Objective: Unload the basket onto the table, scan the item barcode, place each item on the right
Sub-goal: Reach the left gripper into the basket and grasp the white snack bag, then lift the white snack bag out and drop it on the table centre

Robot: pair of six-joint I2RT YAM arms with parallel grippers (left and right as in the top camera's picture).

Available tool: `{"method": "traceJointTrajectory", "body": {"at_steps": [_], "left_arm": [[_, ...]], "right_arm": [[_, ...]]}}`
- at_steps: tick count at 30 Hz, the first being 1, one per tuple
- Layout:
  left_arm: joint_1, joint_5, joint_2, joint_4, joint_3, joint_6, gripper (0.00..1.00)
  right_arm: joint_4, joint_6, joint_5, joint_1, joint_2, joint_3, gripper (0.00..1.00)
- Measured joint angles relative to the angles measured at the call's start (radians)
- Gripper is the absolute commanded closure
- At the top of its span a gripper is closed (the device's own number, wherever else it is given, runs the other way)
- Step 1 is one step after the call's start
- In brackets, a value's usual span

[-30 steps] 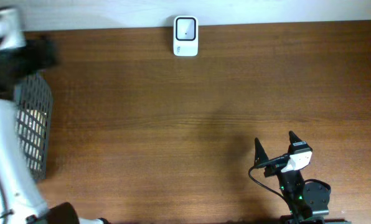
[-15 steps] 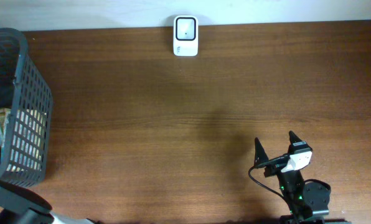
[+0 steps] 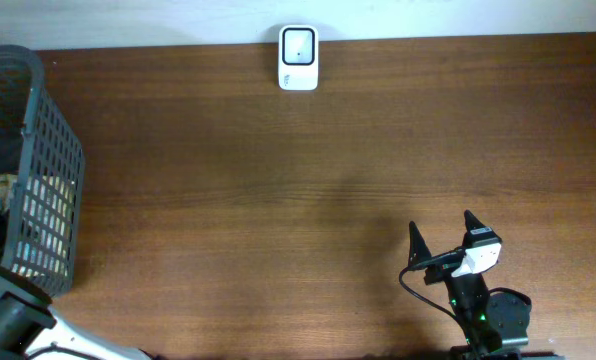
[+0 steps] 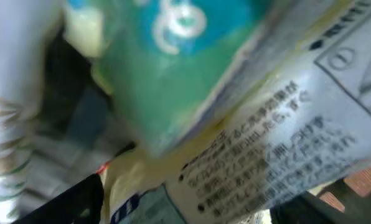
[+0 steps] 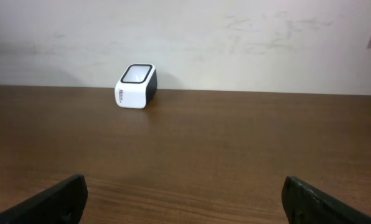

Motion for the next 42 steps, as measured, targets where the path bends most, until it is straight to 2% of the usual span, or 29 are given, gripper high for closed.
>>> {"method": "traceJointTrajectory", "body": {"at_steps": [4,5,6,7,11,14,20,23,25,28,30,31,32,33,36,40,41,42], "left_arm": [[-0.001,0.029,0.027,0.003,0.0,0.006,0.72],[-0.003,0.047,0.031,0.003,0.001,0.006,0.89],[-0.003,0.07,0.031,0.002,0.002,0.008,0.96],[-0.003,0.086,0.031,0.002,0.002,0.008,0.99],[-0.002,0.171,0.034,-0.043,0.035,0.01,1.0],[-0.002,0.23,0.051,-0.141,0.144,0.008,1.0],[-0.042,0.282,-0.01,-0.275,0.541,-0.103,1.0],[-0.113,0.297,-0.163,-0.297,0.706,-0.177,1.0],[-0.179,0.318,-0.254,-0.301,0.732,-0.198,1.0],[-0.396,0.355,-0.362,-0.355,0.753,-0.175,1.0],[-0.584,0.369,-0.356,-0.391,0.717,-0.111,1.0],[-0.624,0.368,-0.352,-0.389,0.69,-0.077,1.0],[-0.748,0.373,-0.328,-0.378,0.584,-0.042,1.0],[-0.808,0.374,-0.307,-0.344,0.514,-0.012,1.0],[-0.964,0.372,-0.23,-0.181,0.254,0.064,1.0],[-1.098,0.362,-0.108,0.06,0.03,0.098,0.99],[-1.118,0.356,-0.085,0.086,0.007,0.101,0.94],[-1.142,0.341,-0.058,0.099,-0.008,0.105,0.79]], "right_arm": [[0.0,0.0,0.0,0.0,0.0,0.0,0.01],[0.0,0.001,0.0,0.0,0.0,0.0,0.01],[0.0,0.0,0.0,0.0,0.0,0.0,0.01],[0.0,0.0,0.0,0.0,0.0,0.0,0.01],[0.0,0.0,0.0,0.0,0.0,0.0,0.01],[0.0,0.001,0.0,0.0,0.0,0.0,0.01],[0.0,0.0,0.0,0.0,0.0,0.0,0.01],[0.0,0.0,0.0,0.0,0.0,0.0,0.01],[0.0,0.001,0.0,0.0,0.0,0.0,0.01],[0.0,0.001,0.0,0.0,0.0,0.0,0.01],[0.0,0.001,0.0,0.0,0.0,0.0,0.01],[0.0,0.001,0.0,0.0,0.0,0.0,0.01],[0.0,0.001,0.0,0.0,0.0,0.0,0.01],[0.0,0.001,0.0,0.0,0.0,0.0,0.01],[0.0,0.001,0.0,0.0,0.0,0.0,0.01],[0.0,0.0,0.0,0.0,0.0,0.0,0.01],[0.0,0.001,0.0,0.0,0.0,0.0,0.01],[0.0,0.0,0.0,0.0,0.0,0.0,0.01]]}}
